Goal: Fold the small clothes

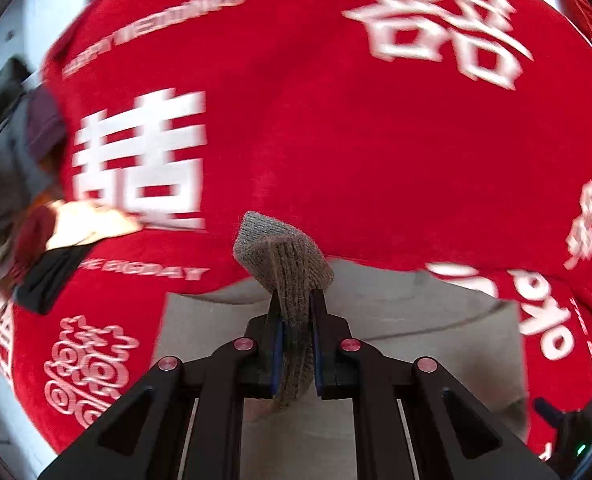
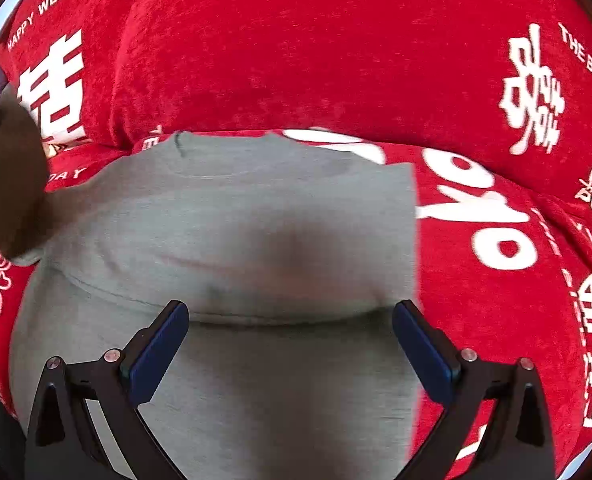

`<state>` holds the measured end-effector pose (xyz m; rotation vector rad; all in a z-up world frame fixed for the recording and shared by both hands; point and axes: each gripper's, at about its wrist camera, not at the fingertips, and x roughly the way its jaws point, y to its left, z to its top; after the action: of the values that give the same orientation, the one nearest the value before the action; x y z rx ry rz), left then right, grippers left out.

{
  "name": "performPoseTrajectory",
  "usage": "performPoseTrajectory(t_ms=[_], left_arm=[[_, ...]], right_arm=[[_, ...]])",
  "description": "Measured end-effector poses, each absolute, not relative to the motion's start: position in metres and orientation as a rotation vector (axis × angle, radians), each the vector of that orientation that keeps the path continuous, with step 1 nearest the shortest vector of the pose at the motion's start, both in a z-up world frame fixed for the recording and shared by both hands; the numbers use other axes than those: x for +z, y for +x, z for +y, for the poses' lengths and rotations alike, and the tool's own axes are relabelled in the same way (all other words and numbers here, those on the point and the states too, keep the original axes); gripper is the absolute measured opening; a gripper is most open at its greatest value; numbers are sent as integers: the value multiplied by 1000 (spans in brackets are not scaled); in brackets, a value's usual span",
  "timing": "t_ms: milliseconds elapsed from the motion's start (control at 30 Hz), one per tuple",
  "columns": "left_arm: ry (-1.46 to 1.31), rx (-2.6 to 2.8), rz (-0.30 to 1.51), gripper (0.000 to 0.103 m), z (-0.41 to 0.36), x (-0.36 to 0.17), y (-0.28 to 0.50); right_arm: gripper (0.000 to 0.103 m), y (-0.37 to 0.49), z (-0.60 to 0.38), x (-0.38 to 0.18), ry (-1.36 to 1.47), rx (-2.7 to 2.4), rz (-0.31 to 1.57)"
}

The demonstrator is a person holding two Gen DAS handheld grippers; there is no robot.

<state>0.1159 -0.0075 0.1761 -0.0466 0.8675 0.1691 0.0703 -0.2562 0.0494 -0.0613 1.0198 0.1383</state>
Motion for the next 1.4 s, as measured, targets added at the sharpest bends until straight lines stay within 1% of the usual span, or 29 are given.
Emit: performPoseTrajectory(t_ms=[267,433,533,700,867,967,1000,1033,1067,1100,1267,1400], left_arm=[[50,38,1006,13,-137,120,154],[87,-18,1042,13,-180,96,163],[102,-55,1077,13,-189,79,171],[86,-148,1206,14,-188,40,174],[-16,-254,1241,14,-166,46,169],[-197,-412,1334,14,-144,46,172],[-263,-448,1369,31,-137,43,173],[-311,-465,1390,72,-132,40,174],[-329,-454,1390,89,-131,39,174],[-341,-400,1361,95,-127,39,172],[-375,-338,1249,95,-107,56,162],[-331,-251,1137,95,-60,74,143]], right_arm=[[102,72,-292,25,-41,117,1027],[102,66,-314,11,5,115,1035],[102,64,-321,8,34,123,1032],[102,57,-326,6,41,139,1017],[102,51,-334,12,67,139,1001],[102,47,-338,20,97,132,977],[102,47,-339,21,109,130,969],[102,48,-338,22,117,130,967],[102,50,-336,22,123,131,969],[102,50,-333,22,122,132,972],[102,44,-323,24,97,138,966],[102,42,-329,30,103,114,946]])
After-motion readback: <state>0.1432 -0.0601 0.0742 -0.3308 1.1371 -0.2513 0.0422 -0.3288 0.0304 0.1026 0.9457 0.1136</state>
